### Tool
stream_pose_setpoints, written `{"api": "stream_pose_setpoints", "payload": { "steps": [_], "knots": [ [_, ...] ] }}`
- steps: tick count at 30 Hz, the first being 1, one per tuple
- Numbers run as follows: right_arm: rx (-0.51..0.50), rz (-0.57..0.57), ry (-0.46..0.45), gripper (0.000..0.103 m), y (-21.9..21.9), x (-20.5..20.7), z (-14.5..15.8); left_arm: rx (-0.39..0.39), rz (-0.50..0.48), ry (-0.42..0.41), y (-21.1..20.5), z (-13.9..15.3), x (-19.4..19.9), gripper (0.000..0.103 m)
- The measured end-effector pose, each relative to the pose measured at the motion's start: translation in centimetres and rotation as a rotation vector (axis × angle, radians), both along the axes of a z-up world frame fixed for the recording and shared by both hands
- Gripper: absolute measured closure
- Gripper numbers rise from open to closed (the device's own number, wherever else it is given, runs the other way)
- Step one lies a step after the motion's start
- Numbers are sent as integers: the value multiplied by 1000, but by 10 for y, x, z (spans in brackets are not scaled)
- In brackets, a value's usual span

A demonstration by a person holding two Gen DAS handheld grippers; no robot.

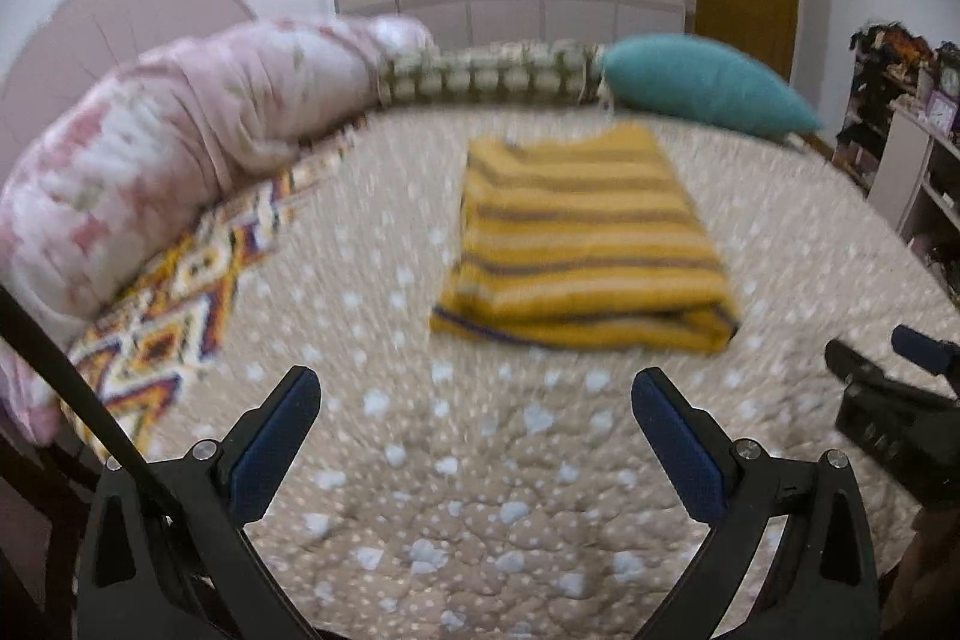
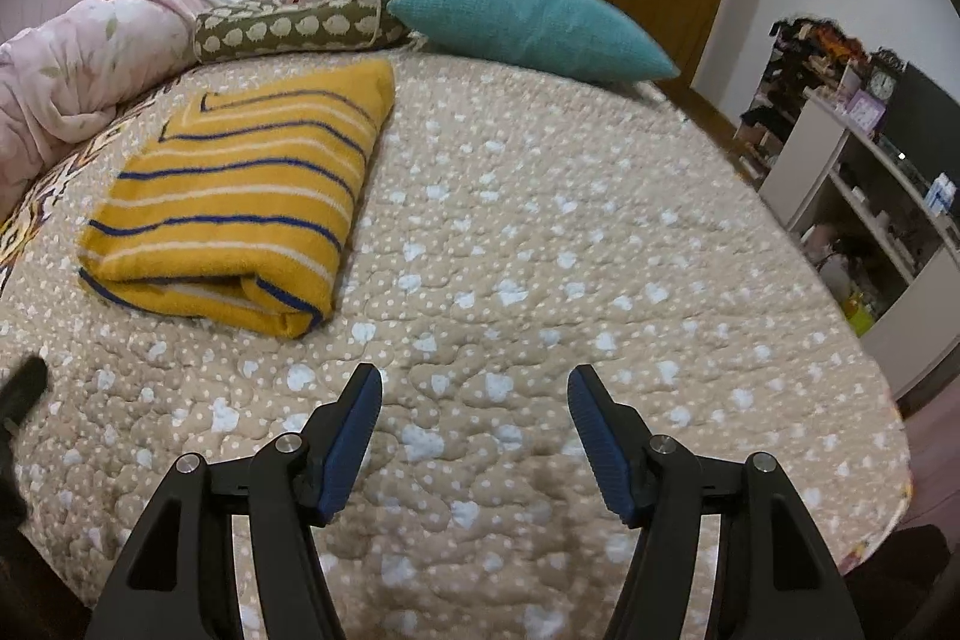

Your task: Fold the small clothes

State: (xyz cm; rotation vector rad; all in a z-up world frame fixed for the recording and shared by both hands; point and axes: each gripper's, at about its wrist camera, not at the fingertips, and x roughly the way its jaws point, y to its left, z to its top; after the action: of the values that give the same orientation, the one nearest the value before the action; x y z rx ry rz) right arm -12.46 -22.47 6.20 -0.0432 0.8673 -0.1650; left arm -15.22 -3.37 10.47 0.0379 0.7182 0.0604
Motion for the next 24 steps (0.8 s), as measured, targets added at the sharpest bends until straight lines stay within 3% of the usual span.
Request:
{"api": "stream_pose_setpoints", "payload": {
  "steps": [8,15,24],
  "knots": [
    [-70,-22,-80,28,-4,-34,36,14,-7,-63,-12,30,-26,0],
    [-87,-39,-108,27,-10,-45,48,11,-26,-6,-21,19,-28,0],
    [-67,-55,-82,27,-17,-38,38,36,-29,37,-23,7,-23,0]
  ]
}}
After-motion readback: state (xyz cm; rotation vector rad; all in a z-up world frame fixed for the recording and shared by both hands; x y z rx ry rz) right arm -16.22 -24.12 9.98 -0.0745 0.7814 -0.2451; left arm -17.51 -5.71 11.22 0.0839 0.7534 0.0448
